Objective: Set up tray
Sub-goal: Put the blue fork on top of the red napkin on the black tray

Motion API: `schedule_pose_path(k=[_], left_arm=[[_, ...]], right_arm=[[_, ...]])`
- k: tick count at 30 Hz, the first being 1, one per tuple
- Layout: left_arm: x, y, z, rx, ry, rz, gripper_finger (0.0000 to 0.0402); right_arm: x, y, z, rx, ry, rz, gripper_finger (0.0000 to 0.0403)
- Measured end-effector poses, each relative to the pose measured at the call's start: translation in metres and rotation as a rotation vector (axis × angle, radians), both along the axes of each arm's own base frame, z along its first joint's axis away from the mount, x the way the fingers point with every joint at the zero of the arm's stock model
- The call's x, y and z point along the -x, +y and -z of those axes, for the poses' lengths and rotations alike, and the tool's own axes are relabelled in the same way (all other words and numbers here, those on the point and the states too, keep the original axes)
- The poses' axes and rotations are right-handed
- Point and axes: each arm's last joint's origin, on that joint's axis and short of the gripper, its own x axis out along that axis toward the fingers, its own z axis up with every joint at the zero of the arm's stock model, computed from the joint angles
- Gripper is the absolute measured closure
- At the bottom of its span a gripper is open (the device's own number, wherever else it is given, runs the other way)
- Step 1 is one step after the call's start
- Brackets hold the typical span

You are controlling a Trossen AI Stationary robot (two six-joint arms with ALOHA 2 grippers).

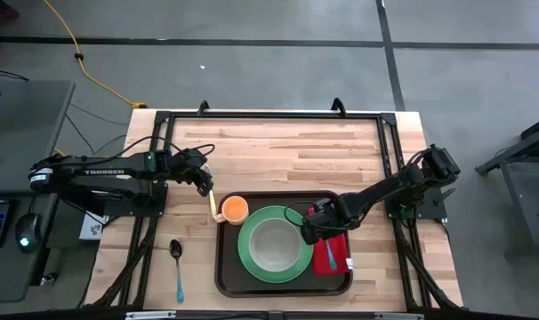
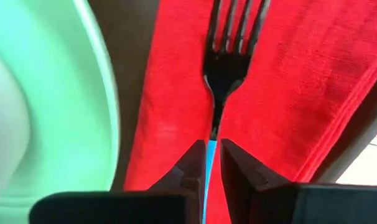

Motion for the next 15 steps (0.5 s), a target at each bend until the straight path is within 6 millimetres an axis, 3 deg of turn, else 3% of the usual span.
schedule_pose_path(k=[15], left_arm=[[0.0, 0.0, -0.0001, 0.0, -0.001, 0.0, 0.0334]], right_arm=[[-0.0005, -0.0032, 0.0001, -0.001, 0.007, 0.003, 0.0321]])
